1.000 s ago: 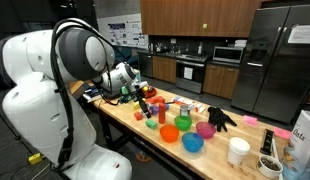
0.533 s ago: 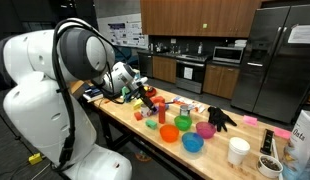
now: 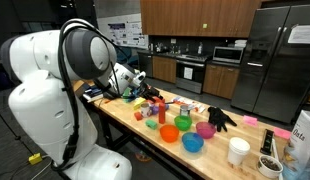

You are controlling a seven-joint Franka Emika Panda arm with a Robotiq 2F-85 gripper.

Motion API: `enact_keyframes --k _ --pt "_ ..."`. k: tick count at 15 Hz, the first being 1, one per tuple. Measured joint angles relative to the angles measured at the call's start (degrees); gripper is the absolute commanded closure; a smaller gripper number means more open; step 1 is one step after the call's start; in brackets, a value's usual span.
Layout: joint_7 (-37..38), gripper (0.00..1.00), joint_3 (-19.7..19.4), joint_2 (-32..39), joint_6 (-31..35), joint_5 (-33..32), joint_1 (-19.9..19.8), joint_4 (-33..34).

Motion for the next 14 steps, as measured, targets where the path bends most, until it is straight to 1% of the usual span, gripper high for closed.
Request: enact_keyframes --k 3,12,14 --pt "-1.58 0.00 -0.06 0.24 1.30 -2.07 0.00 0.00" --pt "-1.54 0.00 -0.07 0.32 1.56 -1.92 0.03 -0.04" --pt "-1.09 0.00 -0.43 0.37 5.04 -3.73 0.02 -0.28"
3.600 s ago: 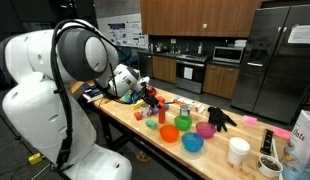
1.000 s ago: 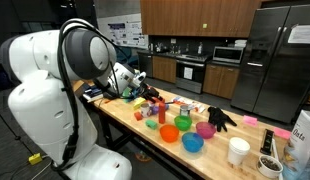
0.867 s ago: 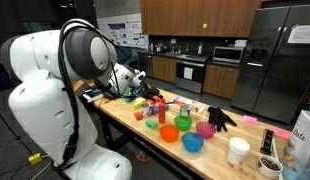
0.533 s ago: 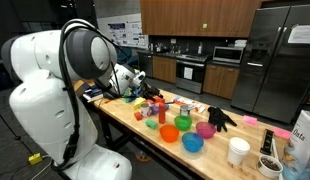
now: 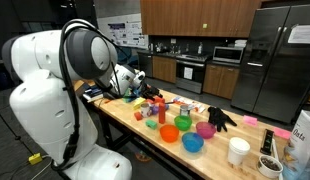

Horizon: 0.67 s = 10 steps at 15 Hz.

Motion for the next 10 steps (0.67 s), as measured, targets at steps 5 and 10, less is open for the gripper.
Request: enact_keyframes --k 5,10 --pt "-0.07 0.00 -3.13 0.23 15.37 -13.42 -0.39 -0.96" --pt "2.42 0.00 -4.86 0.88 19.84 -12.84 -0.53 -1.39"
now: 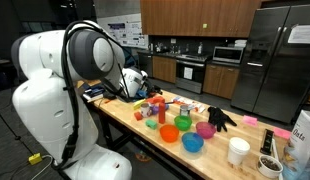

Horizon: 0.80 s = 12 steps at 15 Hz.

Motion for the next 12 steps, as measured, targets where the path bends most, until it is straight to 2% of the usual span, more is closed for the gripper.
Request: enact_keyframes --k 7,12 --pt "6.49 0.00 1.71 0.54 -6.49 18.58 0.88 -0.33" --pt "14.21 0.00 2.57 0.54 -6.56 21.48 0.88 -0.26"
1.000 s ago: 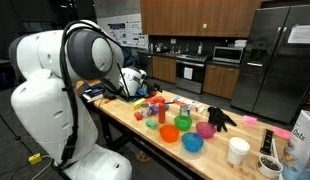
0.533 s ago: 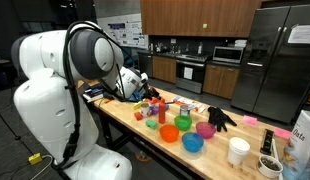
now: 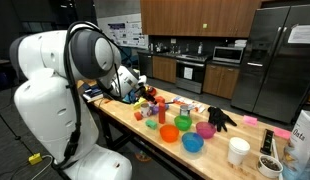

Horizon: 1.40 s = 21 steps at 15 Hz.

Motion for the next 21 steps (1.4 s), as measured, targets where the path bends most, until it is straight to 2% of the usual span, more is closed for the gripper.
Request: enact_keyframes --k 3,6,16,21 --pt "3.96 0.00 0.26 0.00 0.16 -0.01 0.00 0.05" --pt "2.73 0.00 0.27 0.00 0.53 -2.57 -0.04 0.04" --pt "-17.59 0.00 -1.91 0.00 2.97 -18.22 -0.48 0.18" --pt "-23.52 0.00 -3.72 0.00 9.57 -28.16 -1.01 0.32"
